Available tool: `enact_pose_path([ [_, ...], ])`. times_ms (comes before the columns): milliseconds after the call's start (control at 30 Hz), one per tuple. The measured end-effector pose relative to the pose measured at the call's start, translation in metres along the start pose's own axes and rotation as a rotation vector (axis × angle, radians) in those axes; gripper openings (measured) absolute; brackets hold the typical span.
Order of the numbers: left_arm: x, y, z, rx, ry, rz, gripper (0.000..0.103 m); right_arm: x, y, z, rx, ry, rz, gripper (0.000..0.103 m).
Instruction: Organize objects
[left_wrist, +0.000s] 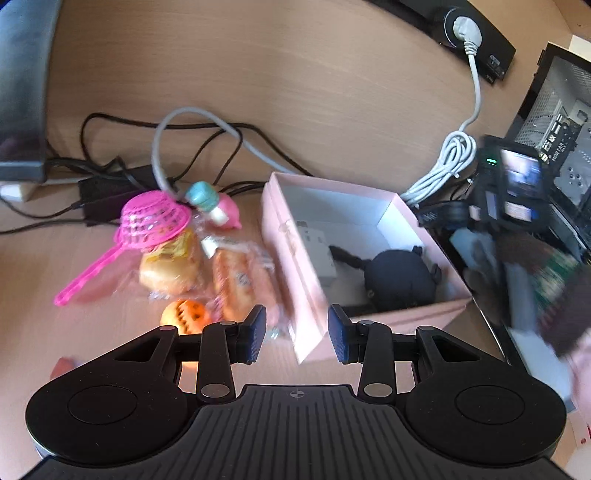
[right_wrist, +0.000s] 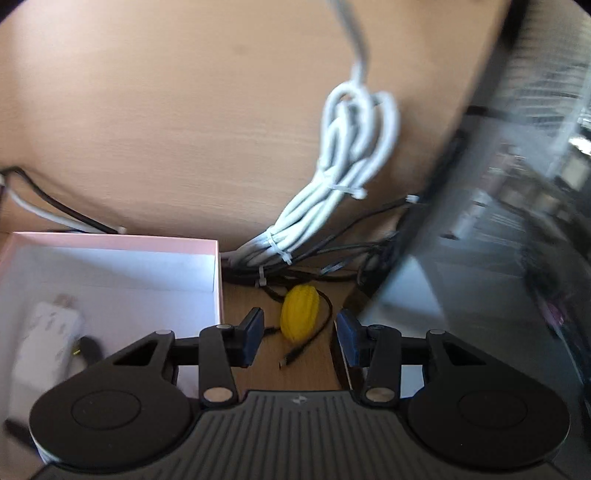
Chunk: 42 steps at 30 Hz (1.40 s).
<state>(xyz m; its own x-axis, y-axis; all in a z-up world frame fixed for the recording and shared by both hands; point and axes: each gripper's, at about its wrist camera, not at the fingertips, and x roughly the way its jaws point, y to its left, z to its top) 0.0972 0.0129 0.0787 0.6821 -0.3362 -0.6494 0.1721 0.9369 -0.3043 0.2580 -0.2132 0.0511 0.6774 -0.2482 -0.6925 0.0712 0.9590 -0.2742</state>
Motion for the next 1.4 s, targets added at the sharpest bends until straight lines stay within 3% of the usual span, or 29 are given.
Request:
enact_pose_path([
  [100,-0.009,0.009,-0.007,-0.013,0.000,0.000,0.040,0.025,0.003,0.011,0.016,0.035,-0.019,0.041],
  [367,-0.014,0.028,-0.018,-0.043,0.020,0.021,0.040,0.047,-0.008,0.028,0.096,0.129,0.032,0.037],
  [700,-0.018,0.037,-0.027,-0.058,0.040,0.047,0.040,0.047,-0.008,0.021,0.074,0.101,0.062,0.035],
  [867,-0.017,0.035,-0.028,-0.076,0.041,0.040,0.040,0.037,-0.008,0.008,0.085,0.111,0.056,0.008],
  [1200,-0.016,0.003,-0.037,-0.022,0.052,-0.036,0.040,-0.029,-0.008,-0.056,0.112,0.073,0.181,0.003],
  [1333,-0.018,-0.006,-0.034,0.003,0.048,-0.044,0.040,-0.025,-0.013,-0.051,0.113,0.064,0.252,0.003],
  [1400,-0.020,-0.006,-0.033,-0.004,0.036,-0.051,0.040,-0.013,-0.018,-0.041,0.086,0.016,0.264,0.003],
])
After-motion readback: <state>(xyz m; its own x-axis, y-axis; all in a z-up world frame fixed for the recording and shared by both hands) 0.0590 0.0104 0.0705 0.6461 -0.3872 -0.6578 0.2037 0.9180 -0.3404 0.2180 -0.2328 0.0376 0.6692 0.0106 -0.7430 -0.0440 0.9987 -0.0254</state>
